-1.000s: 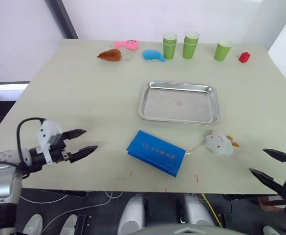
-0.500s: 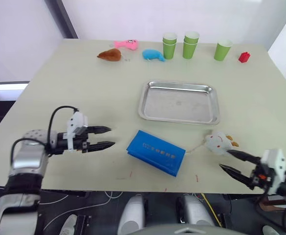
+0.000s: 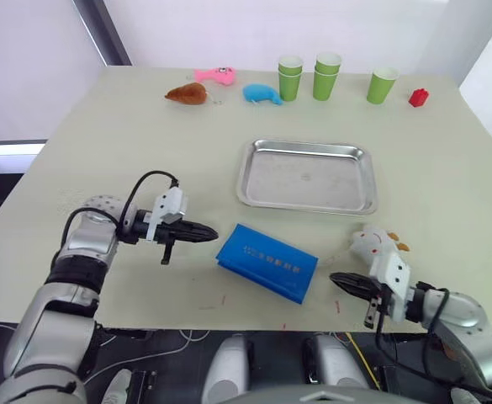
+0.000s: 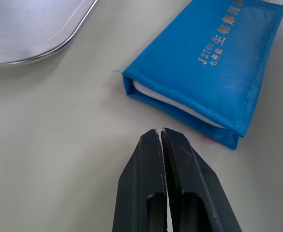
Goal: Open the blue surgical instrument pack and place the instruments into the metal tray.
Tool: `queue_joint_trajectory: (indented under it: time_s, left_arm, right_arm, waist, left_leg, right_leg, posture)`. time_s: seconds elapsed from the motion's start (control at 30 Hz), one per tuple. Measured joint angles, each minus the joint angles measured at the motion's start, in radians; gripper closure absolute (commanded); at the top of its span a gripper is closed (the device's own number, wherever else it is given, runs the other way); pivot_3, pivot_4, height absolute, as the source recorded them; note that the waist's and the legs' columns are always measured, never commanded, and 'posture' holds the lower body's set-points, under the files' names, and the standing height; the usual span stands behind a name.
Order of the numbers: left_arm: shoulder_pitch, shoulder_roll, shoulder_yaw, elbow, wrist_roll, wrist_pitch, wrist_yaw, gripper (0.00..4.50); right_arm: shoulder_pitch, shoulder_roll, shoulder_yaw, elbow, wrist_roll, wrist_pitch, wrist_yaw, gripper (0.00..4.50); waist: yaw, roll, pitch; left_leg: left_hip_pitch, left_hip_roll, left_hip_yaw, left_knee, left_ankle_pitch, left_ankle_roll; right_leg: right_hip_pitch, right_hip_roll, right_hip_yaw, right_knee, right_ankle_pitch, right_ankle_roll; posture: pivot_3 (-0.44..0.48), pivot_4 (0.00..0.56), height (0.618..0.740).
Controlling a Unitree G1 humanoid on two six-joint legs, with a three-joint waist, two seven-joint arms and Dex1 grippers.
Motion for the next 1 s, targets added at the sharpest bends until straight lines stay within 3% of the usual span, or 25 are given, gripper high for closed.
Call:
queue_joint_trajectory:
  time_s: [0.2, 0.53, 1.0]
  left_arm:
    - [-0.003, -0.002, -0.071, 0.01, -0.015, -0.032, -0.001, 4.37]
    - [-0.047, -0.041, -0.068, 0.101, -0.014, -0.064, -0.002, 4.37]
    - [-0.047, -0.063, -0.069, 0.092, -0.037, -0.054, -0.004, 4.37]
  right_arm:
    - [-0.053, 0.023, 0.053, 0.027, -0.036, 0.023, -0.033, 4.5]
    - [-0.097, 0.052, 0.078, 0.053, -0.042, 0.027, -0.05, 4.5]
    - [-0.109, 0.054, 0.078, 0.064, -0.048, 0.024, -0.05, 4.5]
  waist:
    - [-0.001, -0.001, 0.0]
    - [-0.002, -0.001, 0.0]
    - [-0.001, -0.001, 0.0]
  left_leg:
    - [-0.001, 0.0, 0.0, 0.0, 0.0, 0.0]
    - [-0.009, 0.0, -0.002, 0.008, 0.0, 0.0]
    - [-0.01, 0.0, -0.004, 0.009, 0.0, 0.0]
  right_leg:
    - [-0.002, 0.0, 0.001, 0.001, 0.0, 0.0]
    - [-0.004, 0.0, -0.005, 0.001, 0.0, 0.0]
    - [-0.004, 0.0, -0.007, 0.002, 0.0, 0.0]
  posture:
    - [0.0, 0.15, 0.74]
    - [0.0, 0.15, 0.74]
    - [0.0, 0.15, 0.74]
